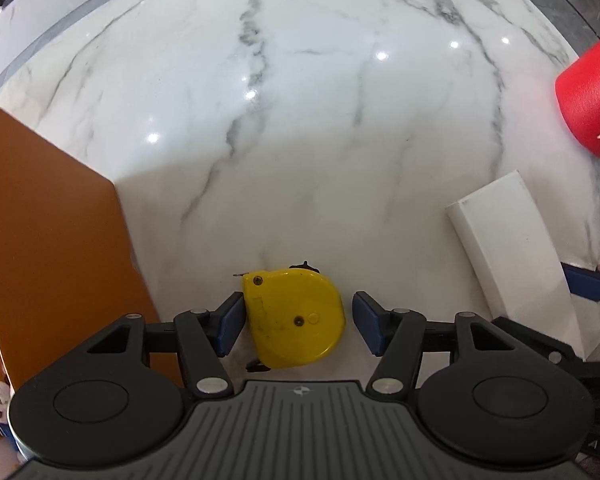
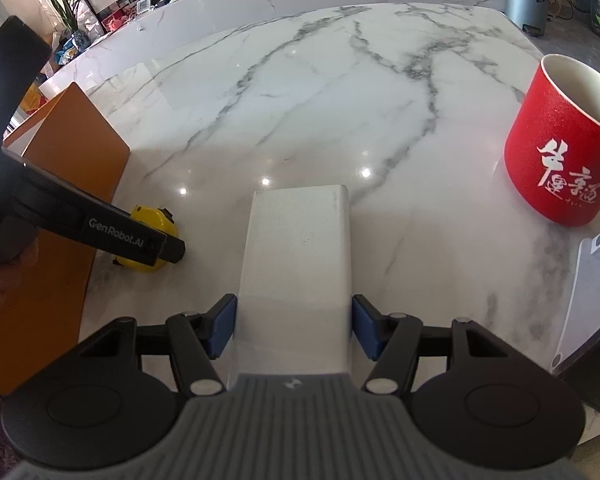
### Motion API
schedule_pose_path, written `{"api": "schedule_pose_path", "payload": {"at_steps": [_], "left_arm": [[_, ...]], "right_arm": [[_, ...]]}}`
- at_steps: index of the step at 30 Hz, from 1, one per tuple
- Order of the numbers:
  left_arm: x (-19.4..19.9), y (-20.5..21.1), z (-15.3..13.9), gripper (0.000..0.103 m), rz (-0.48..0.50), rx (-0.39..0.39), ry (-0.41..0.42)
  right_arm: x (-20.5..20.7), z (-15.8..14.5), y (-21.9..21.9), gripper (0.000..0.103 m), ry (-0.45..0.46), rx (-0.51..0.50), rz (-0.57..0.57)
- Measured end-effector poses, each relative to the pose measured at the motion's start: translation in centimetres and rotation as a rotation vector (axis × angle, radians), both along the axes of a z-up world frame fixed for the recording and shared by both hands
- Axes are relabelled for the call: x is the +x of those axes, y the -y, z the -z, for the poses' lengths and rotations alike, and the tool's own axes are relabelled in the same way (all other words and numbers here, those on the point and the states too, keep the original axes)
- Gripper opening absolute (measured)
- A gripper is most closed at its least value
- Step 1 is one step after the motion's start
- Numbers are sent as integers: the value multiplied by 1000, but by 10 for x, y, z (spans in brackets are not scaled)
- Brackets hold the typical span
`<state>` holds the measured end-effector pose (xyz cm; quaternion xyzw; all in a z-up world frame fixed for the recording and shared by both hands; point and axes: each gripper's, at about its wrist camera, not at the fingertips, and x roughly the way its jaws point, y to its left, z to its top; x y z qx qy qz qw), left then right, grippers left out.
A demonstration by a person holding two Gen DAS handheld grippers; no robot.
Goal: Organize objects
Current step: 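Grasp the yellow tape measure with the left gripper while the right gripper grasps the cream case, then lift the tape measure with the left gripper while the right gripper carries the cream case over the box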
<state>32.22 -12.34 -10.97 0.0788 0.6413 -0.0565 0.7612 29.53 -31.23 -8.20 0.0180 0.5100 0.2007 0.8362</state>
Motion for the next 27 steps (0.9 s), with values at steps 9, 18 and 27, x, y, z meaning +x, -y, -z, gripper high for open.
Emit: {"api": "schedule_pose_path", "payload": {"at_steps": [9,18,27], "left_arm": [[-9,-5,-6,60,-7,-45,36],[-33,1,-61,60,86,-148,134],[-63,-41,-119,60,87,-200,239]], "right_arm": [[-2,-3,-4,67,20,-17,-14],[-3,0,-9,65,-7,-39,5],[-10,-17,-17,63,1,-77,4]]}}
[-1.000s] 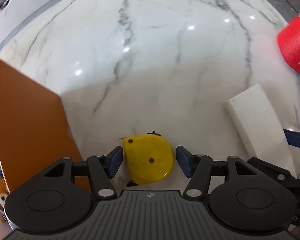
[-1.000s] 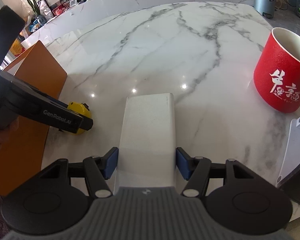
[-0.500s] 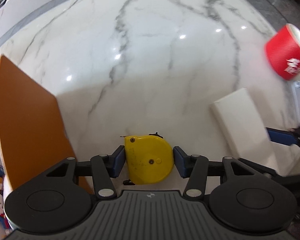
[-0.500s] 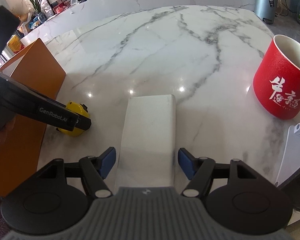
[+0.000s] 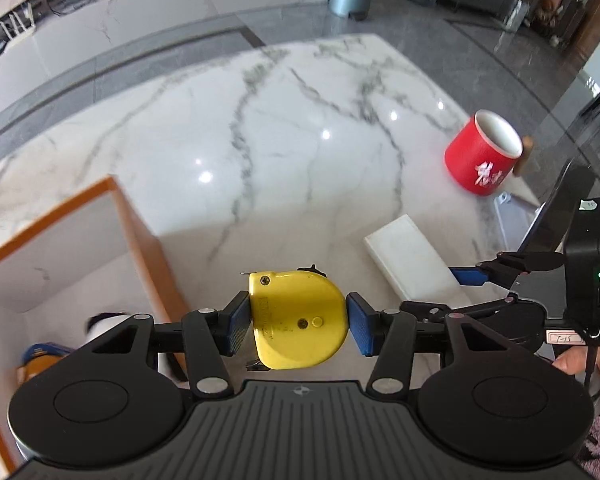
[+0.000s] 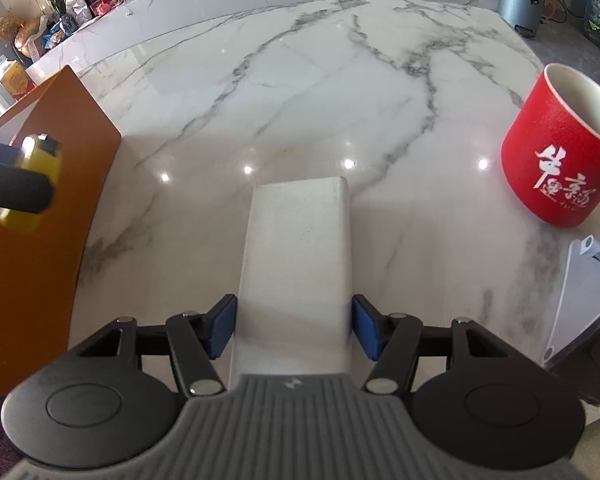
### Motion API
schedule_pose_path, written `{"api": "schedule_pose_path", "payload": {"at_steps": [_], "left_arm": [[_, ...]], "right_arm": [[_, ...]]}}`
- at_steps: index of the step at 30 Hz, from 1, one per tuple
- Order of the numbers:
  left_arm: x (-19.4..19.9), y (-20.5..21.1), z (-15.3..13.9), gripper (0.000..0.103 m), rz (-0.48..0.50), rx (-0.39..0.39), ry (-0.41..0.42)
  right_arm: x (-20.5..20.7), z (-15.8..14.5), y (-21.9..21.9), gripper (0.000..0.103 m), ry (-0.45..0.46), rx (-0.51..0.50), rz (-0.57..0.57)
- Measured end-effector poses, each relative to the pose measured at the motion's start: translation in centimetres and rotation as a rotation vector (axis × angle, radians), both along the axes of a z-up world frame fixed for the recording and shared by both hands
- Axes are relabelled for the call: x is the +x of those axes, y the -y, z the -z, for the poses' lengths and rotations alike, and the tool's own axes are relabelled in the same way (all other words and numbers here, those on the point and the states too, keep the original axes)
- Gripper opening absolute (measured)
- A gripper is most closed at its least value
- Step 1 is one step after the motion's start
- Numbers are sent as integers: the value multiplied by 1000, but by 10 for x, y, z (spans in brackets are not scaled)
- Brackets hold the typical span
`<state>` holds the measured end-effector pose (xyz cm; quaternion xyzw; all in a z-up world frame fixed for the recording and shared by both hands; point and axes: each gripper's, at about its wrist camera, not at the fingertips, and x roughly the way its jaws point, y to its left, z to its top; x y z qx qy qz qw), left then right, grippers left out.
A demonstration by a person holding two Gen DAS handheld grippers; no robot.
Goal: Organize objects
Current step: 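Lift the tape measure with the left gripper while the right gripper carries the cream case over the box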
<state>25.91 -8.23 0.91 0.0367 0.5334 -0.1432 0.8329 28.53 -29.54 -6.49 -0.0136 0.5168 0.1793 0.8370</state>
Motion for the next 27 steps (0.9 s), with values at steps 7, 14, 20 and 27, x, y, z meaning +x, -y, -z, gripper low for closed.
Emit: {"api": "schedule_pose_path", "payload": {"at_steps": [7,14,20,27], "left_arm": [[-34,-62,-33,60,-45,-13,73],[-57,-121,-39,60,-76,7,114],[-65,-159,-34,60,-41,17,133],[-65,-180,-27,60,10,50,165]], "right_arm": [[-28,-56,-30,63,102,-24,-83],[-54,-110,-80,63,204,-23,-226],[-66,-142,-146,63,300,-78,-473],[-65,-154,-231,63,393,-224,-783]]}}
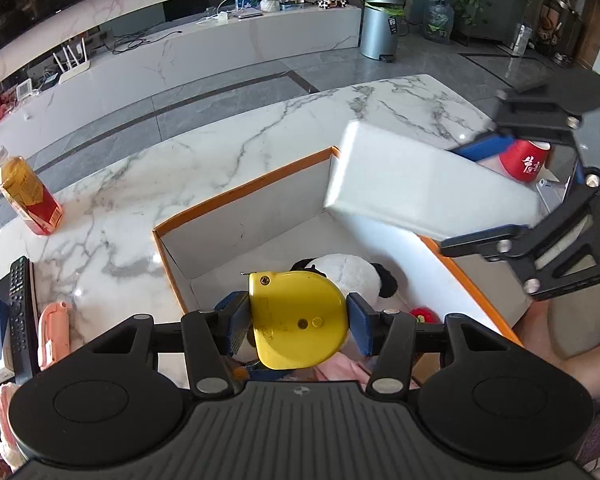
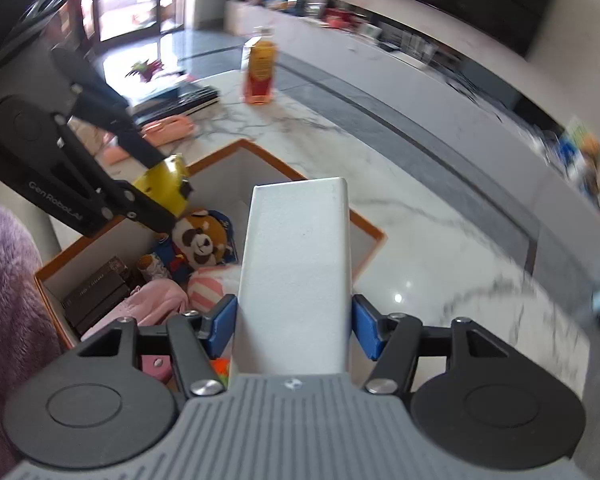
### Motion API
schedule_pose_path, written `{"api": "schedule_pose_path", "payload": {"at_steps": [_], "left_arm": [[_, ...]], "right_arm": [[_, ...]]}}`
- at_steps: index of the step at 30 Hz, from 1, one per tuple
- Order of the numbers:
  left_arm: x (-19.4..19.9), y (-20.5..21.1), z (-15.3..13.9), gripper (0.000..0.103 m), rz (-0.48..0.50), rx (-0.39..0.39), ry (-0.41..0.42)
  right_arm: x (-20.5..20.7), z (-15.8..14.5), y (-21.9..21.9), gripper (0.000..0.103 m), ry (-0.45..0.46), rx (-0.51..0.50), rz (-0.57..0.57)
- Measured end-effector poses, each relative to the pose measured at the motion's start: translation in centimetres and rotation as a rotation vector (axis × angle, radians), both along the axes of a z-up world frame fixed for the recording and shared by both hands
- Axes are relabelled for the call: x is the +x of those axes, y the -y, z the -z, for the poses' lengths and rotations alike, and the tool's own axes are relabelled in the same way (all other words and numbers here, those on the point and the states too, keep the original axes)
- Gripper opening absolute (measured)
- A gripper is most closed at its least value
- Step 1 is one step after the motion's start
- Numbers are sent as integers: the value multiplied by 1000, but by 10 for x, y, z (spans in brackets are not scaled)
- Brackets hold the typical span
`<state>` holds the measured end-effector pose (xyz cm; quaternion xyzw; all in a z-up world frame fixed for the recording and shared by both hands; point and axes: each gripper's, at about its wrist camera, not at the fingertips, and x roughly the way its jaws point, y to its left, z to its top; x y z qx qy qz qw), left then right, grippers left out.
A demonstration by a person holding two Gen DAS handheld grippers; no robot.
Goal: Organize objects
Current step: 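Lift the tape measure with the left gripper while the right gripper carries the cream case over the box, then lower the cream case into the orange box and open the right gripper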
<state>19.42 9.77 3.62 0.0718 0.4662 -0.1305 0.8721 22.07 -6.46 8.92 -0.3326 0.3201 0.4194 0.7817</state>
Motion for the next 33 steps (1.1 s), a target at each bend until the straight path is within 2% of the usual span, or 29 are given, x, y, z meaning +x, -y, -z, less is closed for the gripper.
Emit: {"api": "schedule_pose_path", "payload": {"at_steps": [3,10,19,25,33], "left_arm": [[0,-12,8,60,4,-9,-16],[13,-31,26,60,15,-49,-50],[40,-38,41,60,45,-48,-88],[47,-44,46,60,51,-62,-103],[51,-46,56,60,41,-83,-111]], "right_arm": [[2,11,-33,63,89,-122,-141],[24,56,-81,63,167,-318,-376],[48,96,-107,63,264,-425,-605],[59,110,-115,63,243,-402,-643],[67,128,-120,63,208,-383,-602]]}}
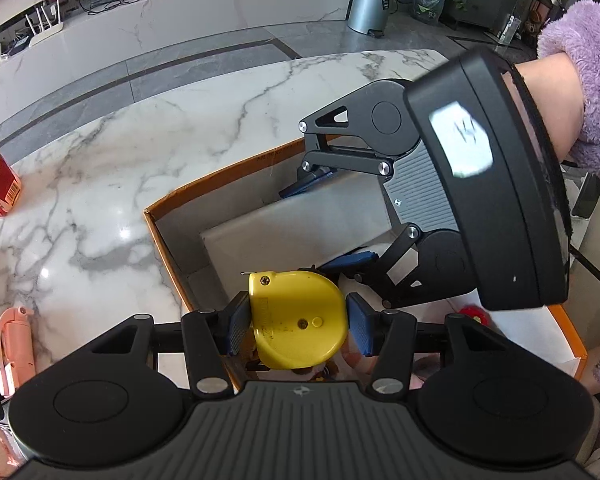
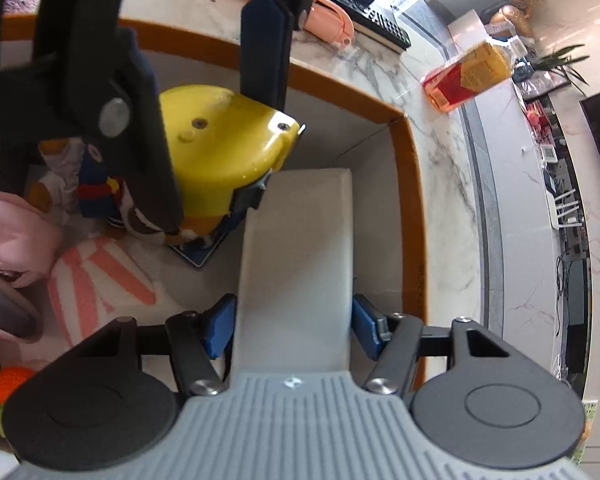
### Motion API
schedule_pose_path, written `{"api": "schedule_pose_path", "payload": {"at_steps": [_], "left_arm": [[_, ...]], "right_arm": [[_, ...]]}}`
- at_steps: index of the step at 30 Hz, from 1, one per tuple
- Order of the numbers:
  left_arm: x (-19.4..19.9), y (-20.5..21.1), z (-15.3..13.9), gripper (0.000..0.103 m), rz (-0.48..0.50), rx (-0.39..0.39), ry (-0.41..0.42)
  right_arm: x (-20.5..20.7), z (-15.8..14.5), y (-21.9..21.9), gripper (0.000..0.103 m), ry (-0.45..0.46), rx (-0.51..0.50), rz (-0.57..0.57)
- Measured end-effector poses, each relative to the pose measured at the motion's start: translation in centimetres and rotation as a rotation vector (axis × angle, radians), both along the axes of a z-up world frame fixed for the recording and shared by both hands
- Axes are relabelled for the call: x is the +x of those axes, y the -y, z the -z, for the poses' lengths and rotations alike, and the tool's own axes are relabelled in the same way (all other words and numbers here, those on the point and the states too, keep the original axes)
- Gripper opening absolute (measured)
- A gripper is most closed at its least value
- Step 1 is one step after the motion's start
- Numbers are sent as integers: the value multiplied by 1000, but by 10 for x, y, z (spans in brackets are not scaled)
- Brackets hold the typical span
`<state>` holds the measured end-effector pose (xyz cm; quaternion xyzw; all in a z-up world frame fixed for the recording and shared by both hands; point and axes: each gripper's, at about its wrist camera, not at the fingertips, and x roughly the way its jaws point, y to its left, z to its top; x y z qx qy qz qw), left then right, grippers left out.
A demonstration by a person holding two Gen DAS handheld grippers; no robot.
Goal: Organize objects
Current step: 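Lower the cream case into the orange box and open the right gripper, then lower the yellow tape measure into the box and open the left gripper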
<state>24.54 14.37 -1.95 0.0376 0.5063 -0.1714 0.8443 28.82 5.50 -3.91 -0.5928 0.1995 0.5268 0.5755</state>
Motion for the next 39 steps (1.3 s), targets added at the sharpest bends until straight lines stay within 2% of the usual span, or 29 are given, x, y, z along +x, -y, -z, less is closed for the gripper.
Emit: {"api": "schedule_pose_path", "payload": {"at_steps": [5,8,10,11,16,19,23,26,32,39], "left_arm": [[-1,-2,1,60,-10,-18,2],[-2,-4,0,60,-21,-23,7],[-2,-5,-2,60,-26,-27,16],[-2,-5,-3,60,-26,-30,19],[1,1,-8,60,-34,-68,28],[5,10,-13,60,-35,-117,30],[5,33,-16,60,22,-139,23],[-1,54,-14,60,82,-136,0],[-9,90,5,60,100,-115,-98],[-9,113,32,60,69,-97,-151]], "right_arm": [[-1,-5,2,65,21,13,17],[-4,-10,4,60,33,23,35],[-3,-16,5,39,33,27,68],[-2,-21,6,35,28,35,88],[2,-50,23,33,-8,106,204],[3,-67,40,33,-19,147,336],[0,-86,64,32,-75,218,519],[-15,-88,86,31,-106,253,606],[-39,-81,126,31,-194,280,701],[-56,-81,149,30,-225,338,705]]}}
